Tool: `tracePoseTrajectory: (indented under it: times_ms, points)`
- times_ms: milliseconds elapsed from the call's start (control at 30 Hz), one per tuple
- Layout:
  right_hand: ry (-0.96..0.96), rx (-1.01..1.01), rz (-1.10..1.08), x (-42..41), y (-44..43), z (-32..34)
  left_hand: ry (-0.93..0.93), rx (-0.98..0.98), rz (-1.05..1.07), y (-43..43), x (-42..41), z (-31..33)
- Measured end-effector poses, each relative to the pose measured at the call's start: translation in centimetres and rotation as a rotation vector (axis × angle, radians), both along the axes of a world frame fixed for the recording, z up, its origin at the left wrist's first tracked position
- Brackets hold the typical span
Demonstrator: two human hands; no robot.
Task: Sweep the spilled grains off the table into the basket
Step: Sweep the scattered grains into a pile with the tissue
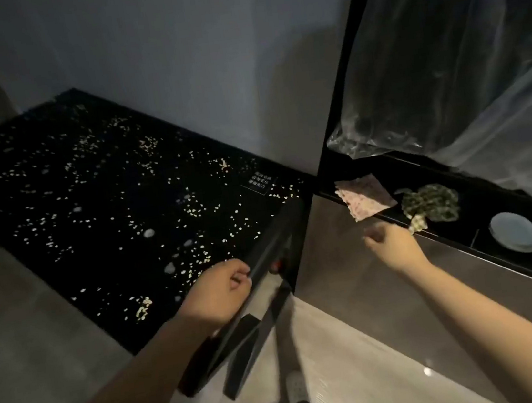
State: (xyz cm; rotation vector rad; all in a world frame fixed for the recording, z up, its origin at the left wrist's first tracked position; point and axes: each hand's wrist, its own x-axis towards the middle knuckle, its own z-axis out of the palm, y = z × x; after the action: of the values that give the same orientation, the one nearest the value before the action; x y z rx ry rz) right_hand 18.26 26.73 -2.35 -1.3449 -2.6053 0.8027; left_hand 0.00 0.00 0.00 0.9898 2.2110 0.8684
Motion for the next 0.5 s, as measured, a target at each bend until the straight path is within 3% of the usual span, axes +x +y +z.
tracePoseTrajectory:
  times_ms: [233,400,500]
  points:
    - [0.025,0.099,0.012,-5.0,8.8,-3.7,0.083,-0.085,0.006,9.7,-3.5,-2.2]
    - [-0.117,0.171,-0.018,-6.7,12.2,-7.2,0.02,-0.12,0.005,13.7,-4.3,-4.5]
    - [-0.075,0.239,-0.018,-6.6,12.7,-7.8,-0.006,-0.122,0.002,14.9,-4.6,-5.5]
